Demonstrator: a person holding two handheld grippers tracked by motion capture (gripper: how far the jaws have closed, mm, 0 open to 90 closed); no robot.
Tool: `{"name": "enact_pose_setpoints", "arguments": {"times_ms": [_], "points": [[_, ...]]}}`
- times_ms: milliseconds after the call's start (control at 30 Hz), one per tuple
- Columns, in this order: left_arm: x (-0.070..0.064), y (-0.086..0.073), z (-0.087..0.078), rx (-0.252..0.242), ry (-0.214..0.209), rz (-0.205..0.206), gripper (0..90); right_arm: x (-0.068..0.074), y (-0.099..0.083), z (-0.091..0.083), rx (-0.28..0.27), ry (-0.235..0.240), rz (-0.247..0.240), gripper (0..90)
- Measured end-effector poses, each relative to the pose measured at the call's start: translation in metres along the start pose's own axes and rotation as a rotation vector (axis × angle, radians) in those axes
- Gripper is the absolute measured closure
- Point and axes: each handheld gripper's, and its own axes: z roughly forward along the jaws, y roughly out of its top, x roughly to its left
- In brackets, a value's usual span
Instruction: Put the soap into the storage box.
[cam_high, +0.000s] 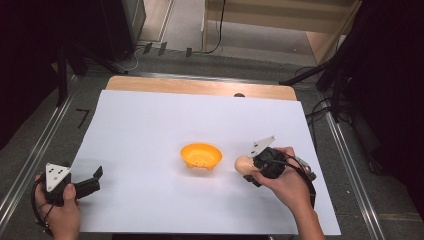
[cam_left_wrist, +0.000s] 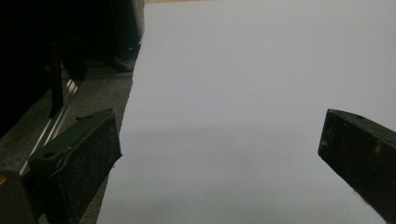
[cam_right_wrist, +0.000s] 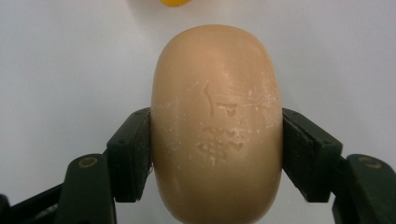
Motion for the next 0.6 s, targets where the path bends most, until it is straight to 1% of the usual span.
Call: {"name": "enact_pose_setpoints", "arguments": {"times_ms": [100, 167, 267, 367, 500, 600], "points": [[0.0, 0.0, 0.0, -0.001, 0.0, -0.001, 0.0, -0.001, 0.003, -0.001, 0.002, 0.003, -0.009, 33.4], [0.0, 0.0, 0.0, -0.001, -0.001, -0.001, 0.0, -0.003, 0.008, -0.003, 0.002, -0.003, -0.031, 33.4], [0.0, 0.0, 0.0, 0.0, 0.0, -0.001, 0.0, -0.003, 0.011, -0.005, -0.003, -0.005, -0.032, 33.4], [0.0, 0.0, 0.0, -0.002, -0.001, -0.001, 0.0, -0.006, 0.016, -0.008, -0.02, 0.0, -0.052, 33.4], [0.0, 0.0, 0.0, -0.002, -0.001, 0.0, 0.0, -0.007, 0.02, -0.01, -0.023, 0.0, -0.063, 33.4], [0.0, 0.0, 0.0, -0.003, -0.001, -0.004, 0.0, -0.007, 0.025, -0.01, -0.027, 0.003, -0.086, 33.4]]}}
